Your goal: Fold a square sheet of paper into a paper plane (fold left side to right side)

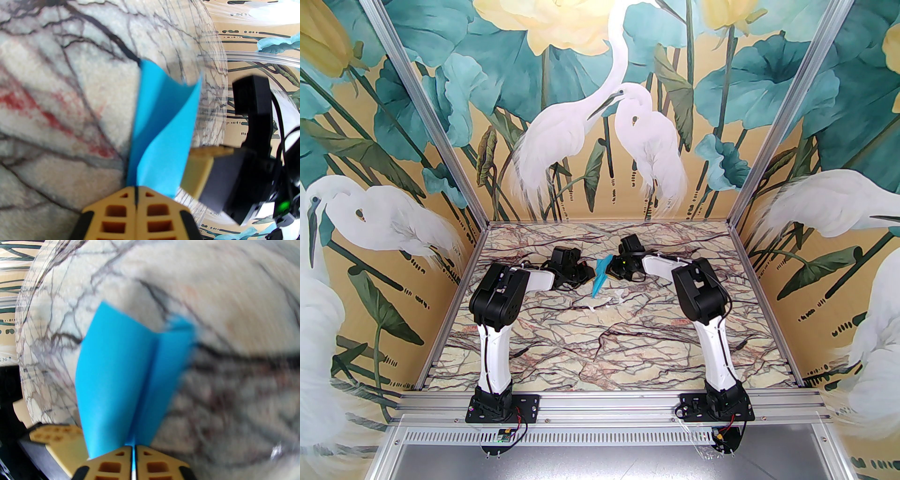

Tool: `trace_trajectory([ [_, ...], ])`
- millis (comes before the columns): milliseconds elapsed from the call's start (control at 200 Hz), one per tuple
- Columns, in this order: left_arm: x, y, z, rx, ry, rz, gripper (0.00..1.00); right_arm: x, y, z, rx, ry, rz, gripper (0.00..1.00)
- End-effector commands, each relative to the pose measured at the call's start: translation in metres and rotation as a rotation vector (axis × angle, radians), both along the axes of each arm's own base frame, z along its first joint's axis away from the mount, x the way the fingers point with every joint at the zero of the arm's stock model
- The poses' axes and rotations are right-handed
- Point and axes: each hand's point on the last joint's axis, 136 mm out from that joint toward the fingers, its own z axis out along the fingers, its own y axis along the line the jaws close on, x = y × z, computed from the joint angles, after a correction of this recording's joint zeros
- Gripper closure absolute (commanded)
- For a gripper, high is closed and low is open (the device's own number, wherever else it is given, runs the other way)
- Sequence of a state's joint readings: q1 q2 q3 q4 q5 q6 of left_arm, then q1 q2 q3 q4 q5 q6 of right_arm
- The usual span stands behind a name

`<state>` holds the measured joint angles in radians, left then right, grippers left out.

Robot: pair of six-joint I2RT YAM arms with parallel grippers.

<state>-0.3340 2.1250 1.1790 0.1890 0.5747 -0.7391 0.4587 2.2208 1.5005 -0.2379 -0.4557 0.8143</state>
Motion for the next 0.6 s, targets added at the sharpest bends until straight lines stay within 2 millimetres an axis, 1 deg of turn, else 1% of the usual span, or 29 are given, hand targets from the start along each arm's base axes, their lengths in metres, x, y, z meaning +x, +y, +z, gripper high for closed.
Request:
trace_trajectory([
  [0,-0.009,0.005,-0.032,0.064,0.062,0.005,1.0,-0.009,0.01,0.031,0.099,-0.067,0.01,0.87],
  [85,-0.009,0.003,-0.031,0.06,0.059,0.002,1.0,-0.022,0.018,0.038,0.165,-0.067,0.017,0.87],
  [205,-0.011,0.001,-0.032,0.059,0.061,-0.003,1.0,-0.039,0.031,0.041,0.209,-0.061,0.035,0.87],
  [295,-0.012,0.001,-0.032,0.06,0.059,-0.004,1.0,-0.048,0.039,0.043,0.233,-0.061,0.04,0.87],
  [385,-0.013,0.001,-0.033,0.059,0.061,-0.005,1.0,-0.052,0.047,0.044,0.276,-0.046,0.04,0.87],
  [490,-0.013,-0.001,-0.032,0.058,0.06,-0.01,1.0,-0.057,0.054,0.042,0.283,-0.037,0.05,0.88],
  [595,-0.013,-0.002,-0.032,0.056,0.061,-0.011,1.0,-0.059,0.055,0.038,0.277,-0.027,0.052,0.9],
])
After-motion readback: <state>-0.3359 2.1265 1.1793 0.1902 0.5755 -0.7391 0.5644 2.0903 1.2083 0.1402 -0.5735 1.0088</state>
